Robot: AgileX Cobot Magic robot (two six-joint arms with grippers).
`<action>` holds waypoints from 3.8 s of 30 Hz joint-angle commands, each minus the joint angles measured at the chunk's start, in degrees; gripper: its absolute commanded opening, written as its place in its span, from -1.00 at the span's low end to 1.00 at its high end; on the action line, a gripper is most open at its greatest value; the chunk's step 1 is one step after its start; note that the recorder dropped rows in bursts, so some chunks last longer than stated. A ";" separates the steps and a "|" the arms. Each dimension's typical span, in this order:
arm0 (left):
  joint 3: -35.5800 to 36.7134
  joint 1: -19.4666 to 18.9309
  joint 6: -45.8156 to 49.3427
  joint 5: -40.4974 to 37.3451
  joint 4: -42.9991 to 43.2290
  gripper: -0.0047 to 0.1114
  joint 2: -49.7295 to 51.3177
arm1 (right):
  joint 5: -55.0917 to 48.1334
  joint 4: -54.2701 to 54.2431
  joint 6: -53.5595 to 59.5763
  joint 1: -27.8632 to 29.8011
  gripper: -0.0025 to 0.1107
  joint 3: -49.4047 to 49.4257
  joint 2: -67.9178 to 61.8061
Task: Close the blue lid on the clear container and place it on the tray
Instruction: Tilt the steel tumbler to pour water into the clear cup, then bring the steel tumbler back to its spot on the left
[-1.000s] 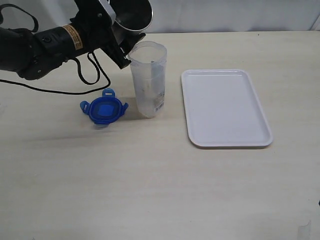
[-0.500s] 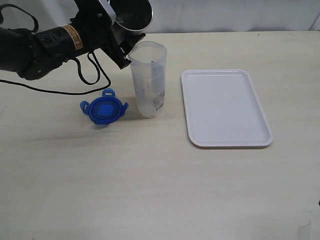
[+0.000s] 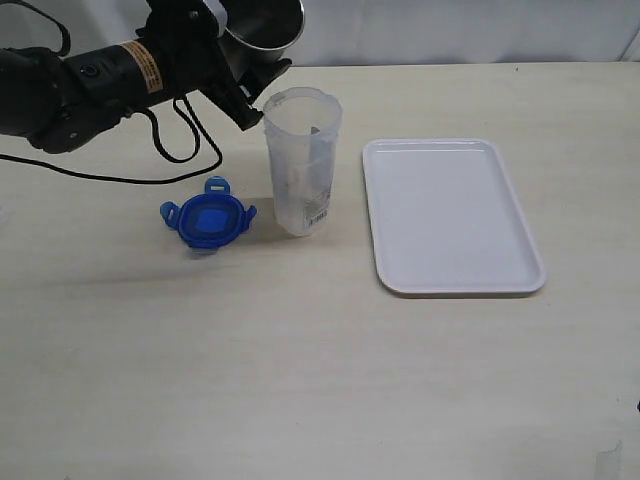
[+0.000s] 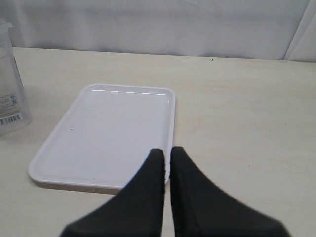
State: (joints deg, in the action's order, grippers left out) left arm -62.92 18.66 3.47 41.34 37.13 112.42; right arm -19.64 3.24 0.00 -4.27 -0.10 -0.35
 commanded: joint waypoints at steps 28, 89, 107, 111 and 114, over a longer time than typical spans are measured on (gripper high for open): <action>-0.72 0.08 18.75 -1.75 -0.74 -0.92 -2.31 | 0.05 0.11 0.00 -0.22 -0.88 0.10 0.35; -0.72 0.08 33.94 -3.32 -0.84 -0.92 -2.31 | 0.05 0.11 0.00 -0.22 -0.88 0.10 0.35; -0.61 -0.03 -8.03 -3.32 -1.82 -0.92 -2.31 | 0.05 0.11 0.00 -0.22 -0.88 0.10 0.35; -0.61 -0.03 -17.05 -3.32 -2.46 -0.92 -2.31 | 0.05 0.11 0.00 -0.22 -0.88 0.10 0.35; -0.61 -0.03 -20.94 -3.32 -7.08 -0.92 -2.31 | 0.05 0.11 0.00 -0.22 -0.88 0.10 0.35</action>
State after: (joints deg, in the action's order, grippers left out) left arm -62.92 18.66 -13.10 34.49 34.54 111.46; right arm -19.64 3.24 0.00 -4.27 -0.10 -0.35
